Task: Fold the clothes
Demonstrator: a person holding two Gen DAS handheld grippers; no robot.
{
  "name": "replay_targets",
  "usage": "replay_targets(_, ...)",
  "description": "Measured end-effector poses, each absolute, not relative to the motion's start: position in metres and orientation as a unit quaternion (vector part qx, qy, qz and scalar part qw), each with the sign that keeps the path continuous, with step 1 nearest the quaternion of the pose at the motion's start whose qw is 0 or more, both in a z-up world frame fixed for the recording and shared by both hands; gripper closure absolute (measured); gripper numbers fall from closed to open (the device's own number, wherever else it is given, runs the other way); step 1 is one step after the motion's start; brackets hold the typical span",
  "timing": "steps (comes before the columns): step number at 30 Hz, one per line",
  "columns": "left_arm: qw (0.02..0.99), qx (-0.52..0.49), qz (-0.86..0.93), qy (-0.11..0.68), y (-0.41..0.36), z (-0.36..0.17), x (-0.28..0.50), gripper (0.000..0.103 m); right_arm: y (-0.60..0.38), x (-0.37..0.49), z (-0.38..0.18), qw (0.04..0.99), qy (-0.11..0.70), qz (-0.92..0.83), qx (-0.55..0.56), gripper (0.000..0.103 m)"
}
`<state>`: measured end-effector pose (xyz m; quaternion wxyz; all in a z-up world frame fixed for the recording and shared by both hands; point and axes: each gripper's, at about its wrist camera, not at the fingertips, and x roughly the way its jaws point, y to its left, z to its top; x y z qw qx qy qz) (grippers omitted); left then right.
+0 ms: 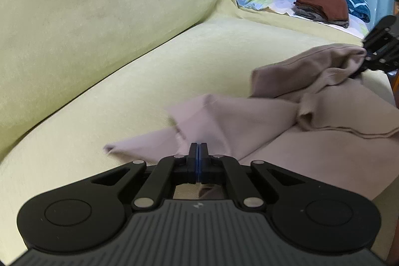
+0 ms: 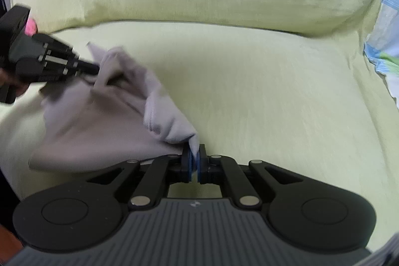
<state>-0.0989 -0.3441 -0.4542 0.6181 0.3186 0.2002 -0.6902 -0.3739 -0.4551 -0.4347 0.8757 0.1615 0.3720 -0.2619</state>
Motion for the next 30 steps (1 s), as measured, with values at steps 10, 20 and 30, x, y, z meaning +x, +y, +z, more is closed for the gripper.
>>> replay_targets(10,0.623,0.242,-0.699,0.253,-0.330,-0.439,-0.104,0.048,-0.419,-0.408,-0.431,0.860,0.422,-0.231,0.170,0.101)
replay_targets(20,0.640,0.221,-0.682,0.276,-0.306,-0.413,-0.115,0.045,-0.399,-0.408,-0.385,0.900,0.368,-0.217,0.090,0.071)
replay_targets(30,0.651,0.222,-0.675,0.268,-0.305,-0.399,-0.137,0.041,-0.394,-0.372,-0.351,0.916,0.343,-0.208,0.009,0.061)
